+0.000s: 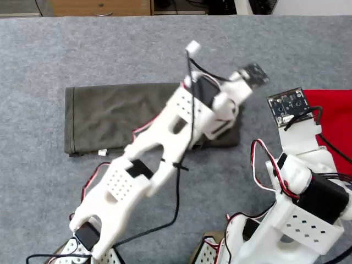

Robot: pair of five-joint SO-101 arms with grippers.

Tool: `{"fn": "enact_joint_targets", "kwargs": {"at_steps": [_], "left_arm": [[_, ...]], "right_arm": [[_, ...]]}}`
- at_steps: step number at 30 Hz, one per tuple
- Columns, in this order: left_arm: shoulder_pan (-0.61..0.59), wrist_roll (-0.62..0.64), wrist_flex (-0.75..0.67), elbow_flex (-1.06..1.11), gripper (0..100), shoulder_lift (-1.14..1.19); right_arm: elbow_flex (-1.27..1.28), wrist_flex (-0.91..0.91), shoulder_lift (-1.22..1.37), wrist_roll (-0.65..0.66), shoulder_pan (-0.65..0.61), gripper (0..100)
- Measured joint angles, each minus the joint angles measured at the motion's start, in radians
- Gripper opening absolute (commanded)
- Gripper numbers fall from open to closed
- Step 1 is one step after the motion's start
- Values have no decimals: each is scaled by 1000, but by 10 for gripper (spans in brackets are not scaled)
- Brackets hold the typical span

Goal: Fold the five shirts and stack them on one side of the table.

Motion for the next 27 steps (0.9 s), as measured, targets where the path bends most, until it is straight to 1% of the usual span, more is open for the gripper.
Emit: {"fn": "enact_joint_targets", "kwargs": {"at_steps": [2, 6, 9, 12, 14, 19, 27], "left_arm": [[20, 9, 2, 37, 174, -2], [20, 15, -17, 169, 174, 0], [0, 15, -101, 304, 174, 0], [-61, 5, -210, 437, 174, 0], [-101, -25, -256, 491, 174, 0], [-166, -63, -273, 491, 174, -2], [-210, -95, -272, 479, 174, -2]], "right_arm": [[0, 0, 0, 0, 0, 3], [0, 3, 0, 0, 0, 3], [0, 3, 0, 0, 0, 3], [0, 3, 0, 0, 0, 3], [0, 3, 0, 0, 0, 3], [44, 3, 0, 0, 0, 3], [48, 3, 2, 0, 0, 3]]}}
